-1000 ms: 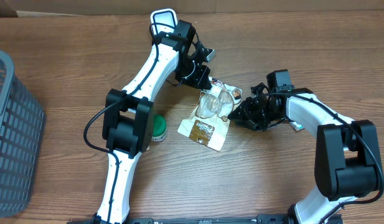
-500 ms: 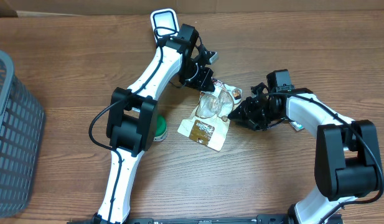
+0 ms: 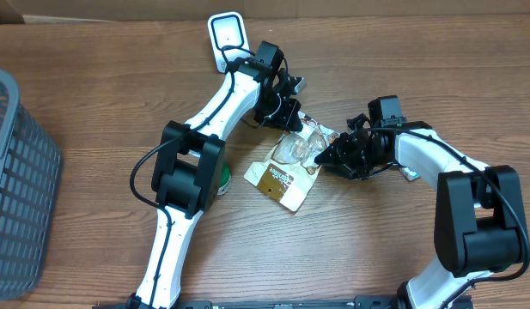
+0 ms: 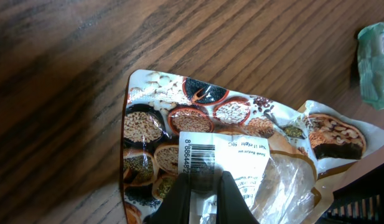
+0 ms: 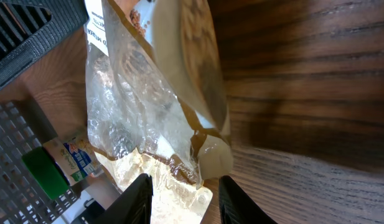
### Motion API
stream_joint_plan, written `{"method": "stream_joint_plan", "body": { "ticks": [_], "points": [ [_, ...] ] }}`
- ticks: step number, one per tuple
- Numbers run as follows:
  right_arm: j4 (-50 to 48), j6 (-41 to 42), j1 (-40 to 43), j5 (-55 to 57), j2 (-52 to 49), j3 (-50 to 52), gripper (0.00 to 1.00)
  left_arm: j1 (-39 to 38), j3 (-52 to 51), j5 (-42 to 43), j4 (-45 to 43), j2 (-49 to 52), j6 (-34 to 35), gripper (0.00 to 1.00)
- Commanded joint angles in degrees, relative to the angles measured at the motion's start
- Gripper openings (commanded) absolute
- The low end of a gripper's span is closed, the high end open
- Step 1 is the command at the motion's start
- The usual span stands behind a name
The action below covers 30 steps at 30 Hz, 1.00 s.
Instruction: Scan the item barcode
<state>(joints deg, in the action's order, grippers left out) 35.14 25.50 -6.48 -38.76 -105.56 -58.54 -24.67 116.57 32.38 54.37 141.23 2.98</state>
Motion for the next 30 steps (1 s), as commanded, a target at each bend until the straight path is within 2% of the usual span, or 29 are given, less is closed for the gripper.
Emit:
{"method": "stream_joint_plan", "body": {
  "ticks": [1, 11, 18, 23, 26, 30],
  "points": [
    [-0.4, 0.3, -0.3, -0.3, 0.0, 0.4, 0.33, 0.0, -2.8, -1.9, -0.2, 1.1, 1.6, 0.04],
    [-2.2, 4.3, -0.5, 0.5, 0.0, 1.1, 0.33, 0.0, -3.9, -1.8, -0.4, 1.1, 4.0, 0.04],
    [-10.7, 13.0, -4.7, 0.1, 0.0, 7.6, 0.33, 0.0, -3.9, -1.7, -0.4, 1.1, 4.6, 0.04],
    [-16.8, 18.2, -9.0, 0.7, 0.0, 7.8, 0.33, 0.0, -3.9, -1.7, -0.4, 1.1, 4.6, 0.04],
    [-21.1, 22.2, -12.0, 4.9, 0.0, 7.8, 0.32, 0.0, -3.9, -1.6, -0.4, 1.1, 4.6, 0.04],
    [-22.6, 22.8, -13.2, 7.4, 0.0, 7.8, 0.19, 0.0, -3.9, -1.2, 0.3, 1.1, 4.8, 0.04]
  ]
}}
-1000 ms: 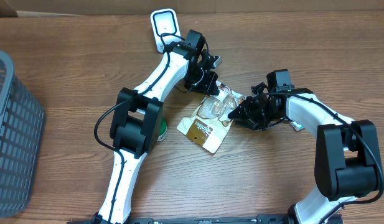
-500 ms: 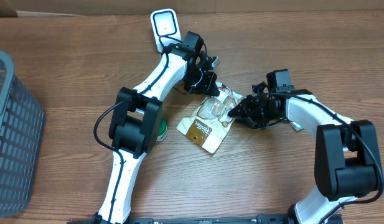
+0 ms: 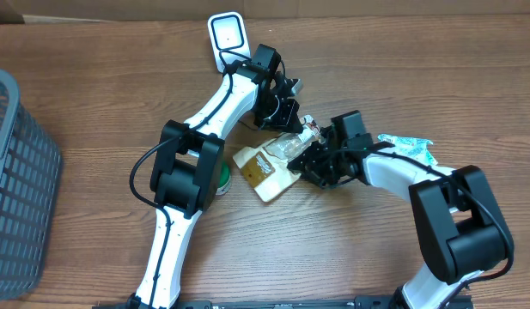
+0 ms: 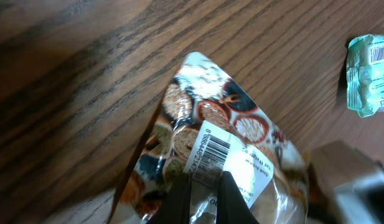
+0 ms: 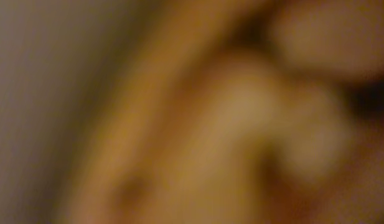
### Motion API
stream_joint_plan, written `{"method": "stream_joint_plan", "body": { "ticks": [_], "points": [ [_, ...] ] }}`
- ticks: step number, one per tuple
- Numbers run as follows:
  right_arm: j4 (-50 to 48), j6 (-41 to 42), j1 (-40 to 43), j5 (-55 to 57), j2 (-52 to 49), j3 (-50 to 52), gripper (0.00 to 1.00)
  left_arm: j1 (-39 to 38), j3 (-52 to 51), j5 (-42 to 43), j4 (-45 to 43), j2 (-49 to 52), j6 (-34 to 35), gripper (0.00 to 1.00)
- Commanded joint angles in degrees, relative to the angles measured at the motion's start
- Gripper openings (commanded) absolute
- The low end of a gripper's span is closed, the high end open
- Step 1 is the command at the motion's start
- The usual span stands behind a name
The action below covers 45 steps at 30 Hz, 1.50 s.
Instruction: Scan the item barcode
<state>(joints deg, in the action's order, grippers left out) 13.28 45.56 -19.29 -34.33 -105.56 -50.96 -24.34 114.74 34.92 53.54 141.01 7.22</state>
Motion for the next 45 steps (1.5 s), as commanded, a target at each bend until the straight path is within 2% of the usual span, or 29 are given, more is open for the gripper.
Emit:
{"method": "stream_joint_plan", "body": {
  "ticks": [1, 5, 11, 15, 19, 30, 37, 40, 45],
  "points": [
    [-0.5, 2.6, 0.0, 3.0, 0.0, 0.3, 0.18, -0.3, -2.1, -3.8, 1.3, 1.3, 0.5, 0.04],
    [1.4, -0.9, 2.8, -0.6, 0.0, 0.2, 0.14, -0.3, -2.1, -3.8, 2.0, 1.3, 0.5, 0.04],
    [10.4, -16.1, 9.6, -8.5, 0.0, -1.7, 0.11, -0.3, -2.1, -3.8, 2.4, 1.3, 0.5, 0.04],
    [16.6, -28.3, 12.3, -8.8, 0.0, -4.3, 0.04, -0.3, -2.1, -3.5, 3.7, 1.3, 0.5, 0.04],
    [17.3, -33.8, 12.6, -5.4, 0.0, -6.1, 0.04, -0.4, -2.1, -3.3, 5.3, 1.3, 0.5, 0.04],
    [18.0, -33.9, 13.0, 5.6, 0.0, -10.3, 0.04, -0.5, -2.1, -3.3, 9.0, 1.3, -0.5, 0.04],
    [20.2, -33.8, 14.7, 5.3, 0.0, -10.3, 0.05, -0.5, -2.1, -3.4, 9.4, 1.3, -0.8, 0.04],
    [23.1, -33.8, 16.7, 1.3, 0.0, -10.3, 0.22, -0.5, -2.1, -3.4, 9.4, 1.3, -0.8, 0.04],
    [27.8, -34.4, 20.1, -3.3, 0.0, -10.2, 0.25, -0.5, -2.1, -3.4, 9.0, 1.3, -0.8, 0.04]
  ]
}}
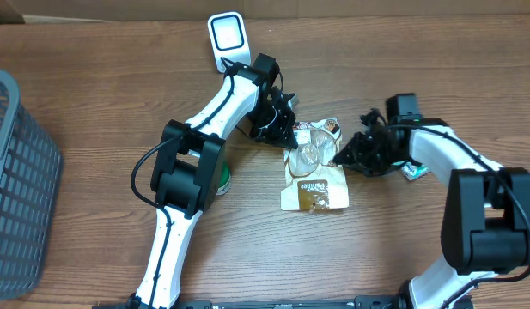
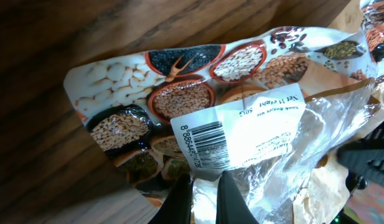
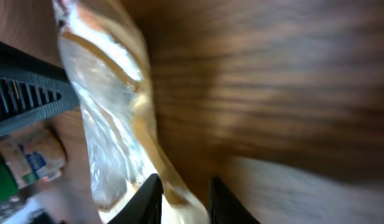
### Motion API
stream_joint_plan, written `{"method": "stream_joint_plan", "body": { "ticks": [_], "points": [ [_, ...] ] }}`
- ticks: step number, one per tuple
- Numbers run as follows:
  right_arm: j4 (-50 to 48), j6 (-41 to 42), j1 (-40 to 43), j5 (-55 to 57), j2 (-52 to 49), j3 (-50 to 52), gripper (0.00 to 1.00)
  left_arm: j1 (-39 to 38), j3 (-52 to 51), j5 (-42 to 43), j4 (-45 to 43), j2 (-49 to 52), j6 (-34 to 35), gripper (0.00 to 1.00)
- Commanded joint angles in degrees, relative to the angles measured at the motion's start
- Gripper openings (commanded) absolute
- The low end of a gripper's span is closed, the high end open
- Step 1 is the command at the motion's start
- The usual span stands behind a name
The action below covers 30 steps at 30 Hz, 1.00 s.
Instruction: Scan the item barcode
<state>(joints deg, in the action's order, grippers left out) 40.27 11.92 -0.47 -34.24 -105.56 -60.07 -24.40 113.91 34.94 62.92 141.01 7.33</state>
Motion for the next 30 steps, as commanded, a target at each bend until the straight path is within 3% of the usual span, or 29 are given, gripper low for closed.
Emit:
{"method": "stream_joint_plan", "body": {
  "ticks": [1, 8, 15, 19, 24, 30],
  "points": [
    [1.6, -1.6, 1.4, -3.4, 0.0, -1.0, 0.26, -0.5, -1.2, -3.4, -0.5, 1.3, -0.9, 0.04],
    [1.6, -2.4, -0.7, -5.2, -1.0, 1.9, 0.31, -0.5, -1.2, -3.3, -0.9, 1.3, -0.9, 0.04],
    [-5.6, 0.4, -5.7, -13.1, -4.0, 5.2, 0.35, -0.6, -1.2, -3.1, -1.0, 1.3, -0.9, 0.04],
    [-11.3, 13.4, -7.6, -15.9, -5.8, 5.2, 0.41, -0.8, -1.2, -1.8, -1.5, 1.3, -0.8, 0.04],
    [-18.9, 28.7, -9.6, -9.0, -6.0, 5.3, 0.43, -0.9, -1.2, -1.9, -1.8, 1.3, -0.5, 0.04],
    [-21.0, 32.0, -9.8, -4.0, -6.0, 5.3, 0.25, -0.9, -1.2, -1.9, -1.9, 1.3, -0.5, 0.04]
  ]
}}
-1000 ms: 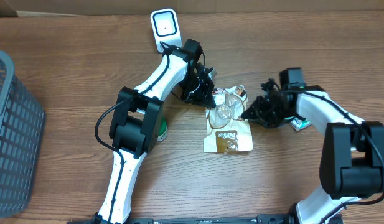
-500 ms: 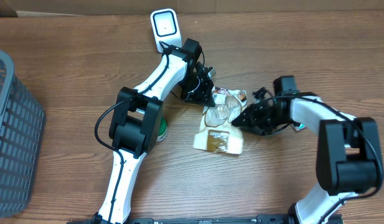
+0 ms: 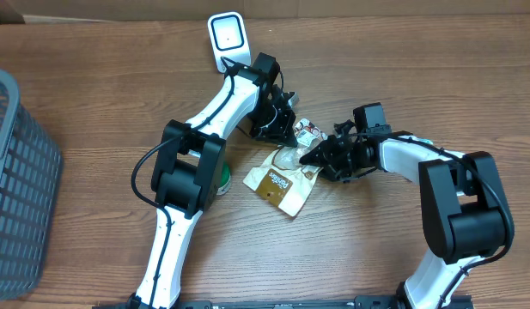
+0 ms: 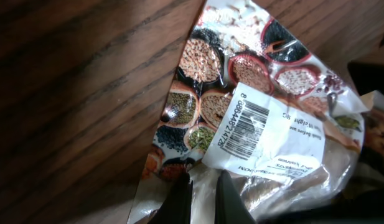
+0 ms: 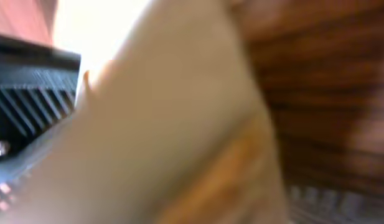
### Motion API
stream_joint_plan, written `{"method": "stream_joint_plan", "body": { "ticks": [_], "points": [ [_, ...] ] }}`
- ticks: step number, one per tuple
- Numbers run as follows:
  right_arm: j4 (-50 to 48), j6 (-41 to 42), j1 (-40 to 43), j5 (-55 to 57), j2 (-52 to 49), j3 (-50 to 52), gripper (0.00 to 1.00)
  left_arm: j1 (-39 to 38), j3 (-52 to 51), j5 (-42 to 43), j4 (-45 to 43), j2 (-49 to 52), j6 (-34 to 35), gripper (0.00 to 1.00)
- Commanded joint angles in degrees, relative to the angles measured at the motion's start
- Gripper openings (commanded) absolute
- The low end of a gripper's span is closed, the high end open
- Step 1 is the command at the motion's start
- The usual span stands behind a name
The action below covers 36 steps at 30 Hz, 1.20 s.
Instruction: Scan the item barcode
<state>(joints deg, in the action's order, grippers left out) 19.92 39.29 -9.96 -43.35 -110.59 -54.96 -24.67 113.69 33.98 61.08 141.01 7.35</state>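
Observation:
A snack pouch [image 3: 282,178] printed with grain bowls is held between both arms at mid-table. Its white barcode label [image 4: 244,124] faces the left wrist camera. My left gripper [image 3: 288,133] is shut on the pouch's top edge; its dark fingers [image 4: 179,200] pinch the clear film. My right gripper [image 3: 316,159] grips the pouch's right edge. The right wrist view is a blur filled by the pouch [image 5: 148,112], with its fingers hidden. The white scanner [image 3: 226,34] stands at the back, behind the left arm.
A grey basket [image 3: 15,189] stands at the left edge. A small green-capped item [image 3: 224,178] sits beside the left arm's elbow. The back table edge runs just behind the scanner.
My right gripper has moved left, closer to the left gripper. The pouch, which hung straight down, now slants toward the lower left. Its barcode label has turned in the left wrist view.
Both grippers held the pouch throughout. At first it slanted lower left between them. Then the right gripper was further left and the pouch bunched up. Then the right gripper was far right with the pouch straight. Now it is left again, pouch slanted.

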Motion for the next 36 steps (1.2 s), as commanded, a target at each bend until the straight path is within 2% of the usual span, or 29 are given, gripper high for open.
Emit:
{"method": "stream_joint_plan", "body": {
  "ticks": [1, 4, 9, 12, 14, 17, 20, 21, 32, 36],
  "points": [
    [-0.6, 4.5, -0.3, 4.8, -1.0, 0.2, 0.25, -0.7, -1.0, -0.9, 0.0, 1.3, -0.5, 0.04],
    [-0.6, 1.9, -0.2, 2.3, -1.0, 0.1, 0.24, -0.6, -1.0, -0.9, 0.0, 1.3, -0.5, 0.04],
    [3.5, -8.9, 2.4, -3.3, -1.0, -2.7, 0.25, -0.7, -1.0, -0.9, 0.0, 1.3, -0.5, 0.04],
    [8.8, -15.7, 5.0, -3.9, -1.0, -6.4, 0.31, -0.7, -1.0, -0.9, 0.2, 1.3, -0.5, 0.04],
    [10.5, -18.5, 6.2, -3.8, -1.0, -8.8, 0.32, -0.7, -1.0, -0.9, 0.3, 1.3, -0.5, 0.04],
    [9.7, -18.6, 6.7, -3.8, -1.0, -10.6, 0.33, -0.7, -1.0, -0.9, 0.7, 1.3, -0.5, 0.04],
    [9.2, -18.3, 6.7, -3.6, -1.0, -10.8, 0.39, -0.7, -1.0, -0.9, 1.1, 1.3, -0.5, 0.04],
    [10.1, -18.3, 6.7, -3.2, -1.0, -10.8, 0.44, -0.7, -1.0, -0.9, 1.2, 1.3, -0.5, 0.04],
    [26.3, -20.3, 8.3, 1.2, -1.0, -10.6, 0.61, -0.7, -1.0, -0.9, 1.4, 1.3, -0.5, 0.04],
    [29.1, -21.4, 7.1, 3.0, -1.0, -9.9, 0.68, -0.7, -1.0, -0.9, 1.1, 1.3, -0.5, 0.04]
  ]
}}
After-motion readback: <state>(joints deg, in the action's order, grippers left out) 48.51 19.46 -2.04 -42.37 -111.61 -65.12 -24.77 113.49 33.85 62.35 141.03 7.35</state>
